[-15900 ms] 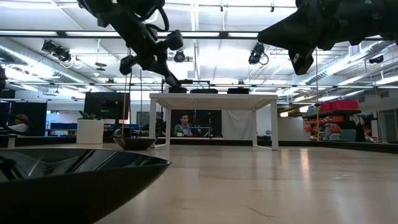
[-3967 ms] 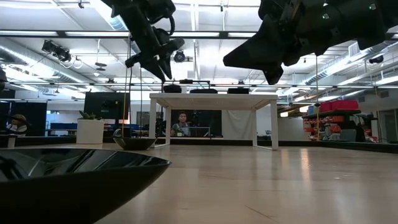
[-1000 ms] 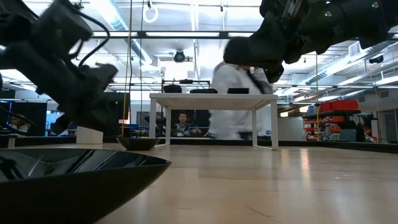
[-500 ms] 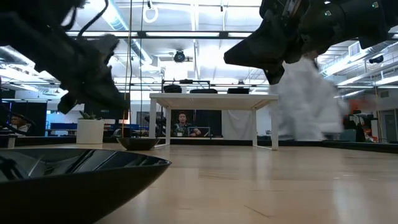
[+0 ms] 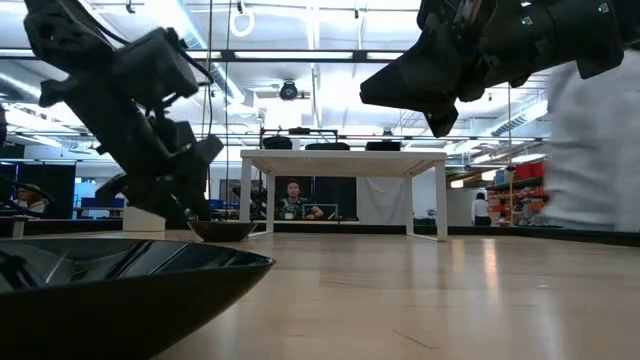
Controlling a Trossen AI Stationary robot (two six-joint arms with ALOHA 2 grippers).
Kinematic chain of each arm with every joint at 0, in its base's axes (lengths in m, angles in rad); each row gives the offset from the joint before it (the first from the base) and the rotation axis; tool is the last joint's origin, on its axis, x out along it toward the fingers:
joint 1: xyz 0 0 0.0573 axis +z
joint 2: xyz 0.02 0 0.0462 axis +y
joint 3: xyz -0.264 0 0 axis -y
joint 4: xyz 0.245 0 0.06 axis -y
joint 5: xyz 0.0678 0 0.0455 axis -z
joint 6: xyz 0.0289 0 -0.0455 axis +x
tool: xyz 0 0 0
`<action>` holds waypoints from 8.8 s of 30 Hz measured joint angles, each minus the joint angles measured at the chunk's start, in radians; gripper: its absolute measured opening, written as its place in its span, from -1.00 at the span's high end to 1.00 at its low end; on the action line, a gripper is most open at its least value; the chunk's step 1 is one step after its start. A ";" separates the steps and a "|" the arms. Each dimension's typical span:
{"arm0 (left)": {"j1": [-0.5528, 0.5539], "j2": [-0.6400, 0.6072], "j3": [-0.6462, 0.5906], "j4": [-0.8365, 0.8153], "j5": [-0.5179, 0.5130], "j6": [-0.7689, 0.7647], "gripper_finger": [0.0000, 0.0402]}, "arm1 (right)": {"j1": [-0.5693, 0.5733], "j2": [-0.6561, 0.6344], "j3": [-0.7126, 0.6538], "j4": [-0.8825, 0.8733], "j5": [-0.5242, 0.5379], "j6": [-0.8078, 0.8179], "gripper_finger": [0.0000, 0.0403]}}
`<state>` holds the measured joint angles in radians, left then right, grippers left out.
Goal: Pick & Place Mini shaped plates
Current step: Stack the black leaf-shaped plate on top of the other black leaf-shaped plate on the shelf
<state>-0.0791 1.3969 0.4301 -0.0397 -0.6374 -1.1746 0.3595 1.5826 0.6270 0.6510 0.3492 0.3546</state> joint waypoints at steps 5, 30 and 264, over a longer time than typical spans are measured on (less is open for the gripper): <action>0.008 0.044 0.000 0.118 0.030 0.053 0.25 | 0.000 0.000 0.000 0.000 0.002 -0.004 0.75; -0.243 0.071 0.122 0.266 0.002 0.122 0.98 | -0.045 0.000 0.000 -0.113 0.036 0.160 0.68; -0.644 0.509 0.404 0.488 0.123 0.276 0.96 | 0.108 -0.146 -0.077 0.052 -0.069 -0.094 0.66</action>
<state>-0.7236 1.9057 0.8341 0.4479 -0.5140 -0.8989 0.4670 1.4369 0.5499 0.7026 0.2802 0.2607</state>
